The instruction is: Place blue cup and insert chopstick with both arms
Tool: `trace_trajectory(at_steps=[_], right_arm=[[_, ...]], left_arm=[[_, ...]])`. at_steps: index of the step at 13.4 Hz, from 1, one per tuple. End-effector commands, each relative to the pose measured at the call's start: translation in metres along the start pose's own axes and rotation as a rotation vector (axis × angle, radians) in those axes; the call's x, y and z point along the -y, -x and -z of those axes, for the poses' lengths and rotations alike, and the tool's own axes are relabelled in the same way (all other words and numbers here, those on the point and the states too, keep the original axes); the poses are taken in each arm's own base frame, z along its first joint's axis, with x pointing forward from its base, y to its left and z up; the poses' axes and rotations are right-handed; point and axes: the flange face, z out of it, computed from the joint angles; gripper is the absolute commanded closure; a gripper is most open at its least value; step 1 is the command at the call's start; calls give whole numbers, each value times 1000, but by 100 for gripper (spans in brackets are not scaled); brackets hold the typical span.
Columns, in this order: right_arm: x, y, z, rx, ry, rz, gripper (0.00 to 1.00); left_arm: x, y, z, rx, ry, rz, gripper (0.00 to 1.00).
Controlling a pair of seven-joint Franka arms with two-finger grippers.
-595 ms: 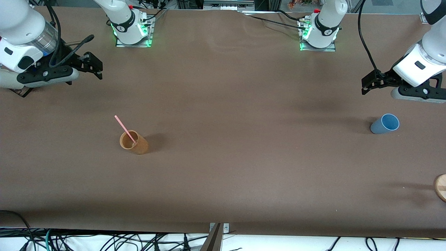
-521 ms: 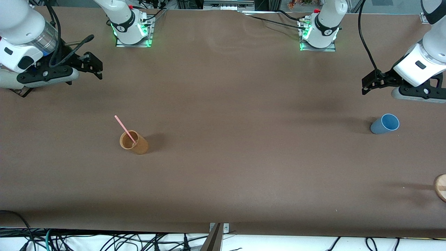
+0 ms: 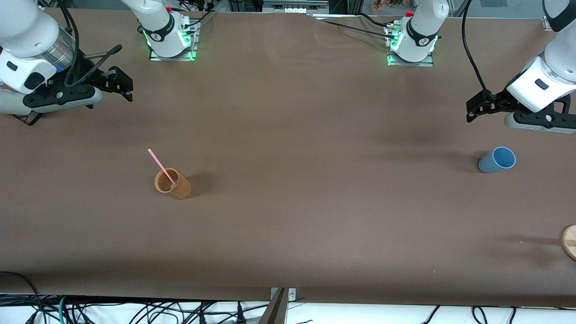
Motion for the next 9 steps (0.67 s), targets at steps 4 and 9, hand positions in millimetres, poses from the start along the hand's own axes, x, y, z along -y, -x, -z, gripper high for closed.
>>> trace_trajectory(at_steps=[4,9], right_arm=[[-2,-2,-48,51,-21,10,0],[-10,-62,-176,94,-70,99,0]], left_arm=[[4,-5,-7,37,19,4,0],[79,-24,-45,92,28,119,0]])
